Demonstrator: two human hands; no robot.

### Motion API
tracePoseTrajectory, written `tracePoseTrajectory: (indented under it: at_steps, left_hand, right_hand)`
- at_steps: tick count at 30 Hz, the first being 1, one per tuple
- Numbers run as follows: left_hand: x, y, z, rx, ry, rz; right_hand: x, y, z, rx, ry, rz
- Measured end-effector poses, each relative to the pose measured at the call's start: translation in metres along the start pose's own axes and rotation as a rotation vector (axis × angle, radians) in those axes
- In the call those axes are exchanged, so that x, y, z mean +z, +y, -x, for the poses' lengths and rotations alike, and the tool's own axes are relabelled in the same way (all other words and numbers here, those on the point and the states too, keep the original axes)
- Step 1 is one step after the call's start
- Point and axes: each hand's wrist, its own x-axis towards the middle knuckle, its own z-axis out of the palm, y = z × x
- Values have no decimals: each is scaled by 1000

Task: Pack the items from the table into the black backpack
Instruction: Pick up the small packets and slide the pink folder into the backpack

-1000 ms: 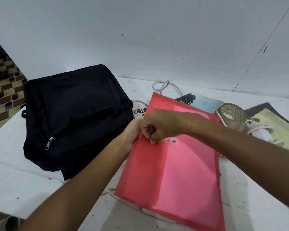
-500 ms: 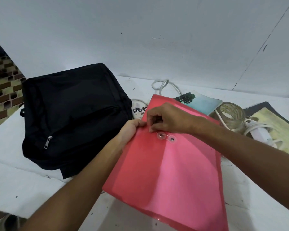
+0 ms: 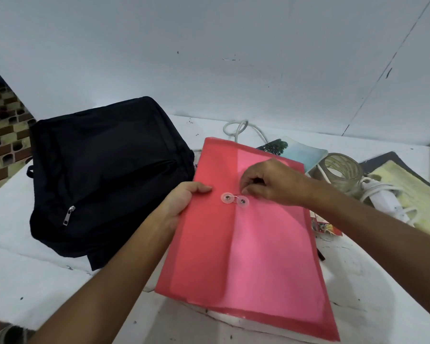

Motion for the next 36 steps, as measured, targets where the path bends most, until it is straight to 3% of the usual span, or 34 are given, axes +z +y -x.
tracePoseTrajectory:
  at_steps: [8, 14, 17, 21, 29, 36]
  left_hand:
    - [-2, 1, -1, 15, 79, 93]
    - [12, -3, 1, 53, 125, 92]
    - [17, -3, 3, 81, 126, 80]
    - [18, -2, 5, 109, 115, 60]
    - [12, -2, 12, 114, 107, 0]
    - [6, 0, 10, 99, 131, 78]
  right_hand:
    - [22, 1, 36, -53, 40, 412]
    - [35, -20, 36, -250, 141, 628]
    - [31, -24, 26, -340, 167, 614]
    - [20, -23, 14, -352, 64, 528]
    - [8, -5, 0, -68, 7, 205]
    - [18, 3, 23, -26, 38, 308]
